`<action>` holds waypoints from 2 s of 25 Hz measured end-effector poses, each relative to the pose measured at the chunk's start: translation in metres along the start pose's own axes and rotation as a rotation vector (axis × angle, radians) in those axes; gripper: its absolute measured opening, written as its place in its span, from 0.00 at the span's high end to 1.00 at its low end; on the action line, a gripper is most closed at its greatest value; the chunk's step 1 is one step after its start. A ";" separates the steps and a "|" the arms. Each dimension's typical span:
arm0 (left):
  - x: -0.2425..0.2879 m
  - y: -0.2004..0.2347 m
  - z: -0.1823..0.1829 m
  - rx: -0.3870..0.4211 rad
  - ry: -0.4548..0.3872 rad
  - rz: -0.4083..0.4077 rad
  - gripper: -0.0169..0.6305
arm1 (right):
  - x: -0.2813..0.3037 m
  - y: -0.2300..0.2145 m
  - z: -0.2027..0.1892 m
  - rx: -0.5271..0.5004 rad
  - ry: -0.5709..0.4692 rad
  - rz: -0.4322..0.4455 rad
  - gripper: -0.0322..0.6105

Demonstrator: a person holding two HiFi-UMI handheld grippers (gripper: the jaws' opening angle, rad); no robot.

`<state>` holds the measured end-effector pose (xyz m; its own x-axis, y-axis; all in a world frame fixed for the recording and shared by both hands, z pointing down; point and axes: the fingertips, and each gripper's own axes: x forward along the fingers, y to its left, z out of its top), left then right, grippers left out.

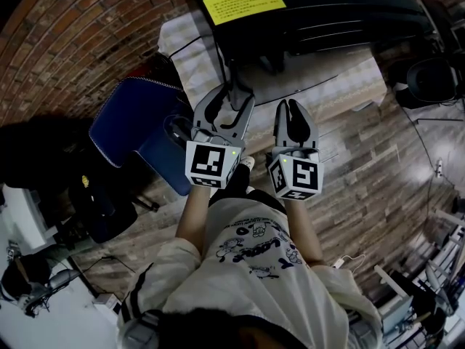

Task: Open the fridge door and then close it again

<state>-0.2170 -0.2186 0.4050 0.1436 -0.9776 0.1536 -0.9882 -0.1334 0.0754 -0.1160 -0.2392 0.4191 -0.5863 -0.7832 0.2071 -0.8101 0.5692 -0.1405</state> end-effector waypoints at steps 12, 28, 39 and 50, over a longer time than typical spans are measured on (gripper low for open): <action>-0.001 -0.002 0.000 0.005 0.002 -0.012 0.66 | 0.000 0.004 -0.006 0.006 0.004 0.003 0.84; -0.002 -0.002 0.000 0.000 0.005 0.012 0.66 | -0.014 0.002 -0.003 -0.001 0.002 0.044 0.84; -0.002 -0.004 -0.001 0.005 0.012 0.051 0.65 | -0.026 -0.009 0.003 0.001 -0.013 0.057 0.84; -0.002 -0.005 0.000 0.006 0.010 0.087 0.65 | -0.033 -0.015 0.005 -0.003 -0.013 0.085 0.84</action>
<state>-0.2123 -0.2164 0.4047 0.0580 -0.9838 0.1695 -0.9973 -0.0493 0.0553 -0.0845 -0.2228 0.4098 -0.6527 -0.7354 0.1819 -0.7576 0.6342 -0.1543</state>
